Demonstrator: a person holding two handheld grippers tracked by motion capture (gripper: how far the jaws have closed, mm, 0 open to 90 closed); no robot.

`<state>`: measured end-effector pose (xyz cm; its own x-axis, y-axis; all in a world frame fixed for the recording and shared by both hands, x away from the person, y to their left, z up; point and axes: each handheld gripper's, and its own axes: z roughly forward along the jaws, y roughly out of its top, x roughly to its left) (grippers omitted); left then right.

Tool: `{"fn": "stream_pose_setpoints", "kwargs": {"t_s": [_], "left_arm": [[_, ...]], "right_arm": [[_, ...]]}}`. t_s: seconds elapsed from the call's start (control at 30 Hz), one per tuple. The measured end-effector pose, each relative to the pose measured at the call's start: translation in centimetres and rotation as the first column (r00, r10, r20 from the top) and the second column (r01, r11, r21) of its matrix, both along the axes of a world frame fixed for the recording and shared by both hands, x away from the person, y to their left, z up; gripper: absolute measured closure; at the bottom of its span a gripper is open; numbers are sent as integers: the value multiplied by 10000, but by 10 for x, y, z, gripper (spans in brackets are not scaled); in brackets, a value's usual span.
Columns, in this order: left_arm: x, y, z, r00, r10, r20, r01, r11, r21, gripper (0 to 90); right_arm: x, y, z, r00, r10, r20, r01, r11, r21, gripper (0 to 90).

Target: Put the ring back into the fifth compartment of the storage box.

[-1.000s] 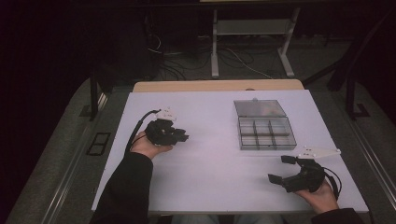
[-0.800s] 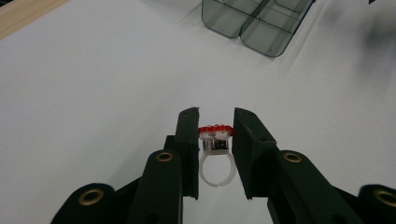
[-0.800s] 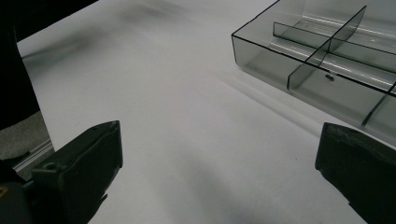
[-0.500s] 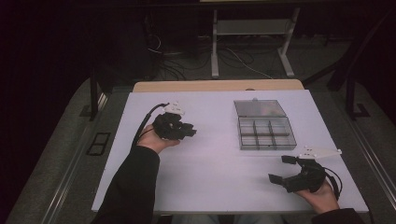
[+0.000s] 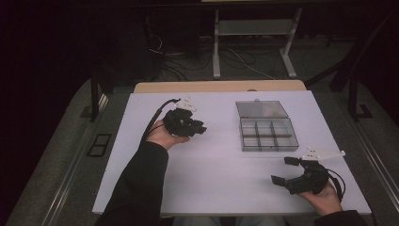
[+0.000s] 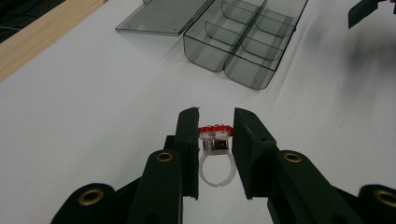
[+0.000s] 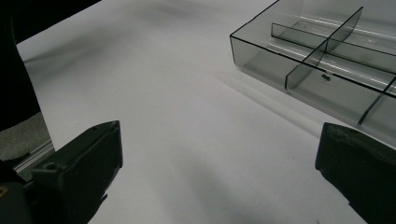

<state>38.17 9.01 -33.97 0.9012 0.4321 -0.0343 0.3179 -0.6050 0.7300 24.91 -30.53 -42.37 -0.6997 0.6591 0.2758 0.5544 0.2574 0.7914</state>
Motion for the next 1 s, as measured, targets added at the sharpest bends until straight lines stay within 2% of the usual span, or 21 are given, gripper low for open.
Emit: {"fn": "stream_pose_setpoints", "kwargs": {"t_s": [0.07, 0.27, 0.3, 0.37, 0.47, 0.8, 0.83, 1.0], "left_arm": [[2, -3, 1, 9999, -125, 17, 124, 9999, 112, 710], [5, -16, 2, 9999, -140, 56, 141, 9999, -74, 710], [6, -17, 4, 9998, -216, 32, 216, 9998, 54, 710], [7, -22, 4, 9998, -201, 30, 201, 9998, -5, 710], [10, -27, 6, 9992, -386, 119, 384, 9992, 125, 710], [15, -49, 12, 9975, -674, 225, 670, 9976, 169, 710], [15, -52, 12, 9978, -629, 205, 628, 9980, 58, 710], [19, -61, 12, 9965, -802, 249, 799, 9967, 161, 710]], "right_arm": [[0, 0, 0, 10000, 0, 4, 0, 10000, -3, 1], [0, -1, 1, 10000, -28, -77, 28, 10000, 21, 1], [0, -1, 1, 10000, -38, -77, 39, 10000, 29, 1], [0, -1, 1, 10000, -31, -69, 31, 10000, 25, 1], [0, -1, 1, 10000, -28, -77, 28, 10000, 12, 1], [0, -1, 1, 10000, -12, -69, 13, 10000, 14, 1], [0, -1, 1, 10000, -13, -62, 13, 10000, 13, 1], [0, -2, 1, 10000, -9, -33, 9, 10000, 21, 1]]}}
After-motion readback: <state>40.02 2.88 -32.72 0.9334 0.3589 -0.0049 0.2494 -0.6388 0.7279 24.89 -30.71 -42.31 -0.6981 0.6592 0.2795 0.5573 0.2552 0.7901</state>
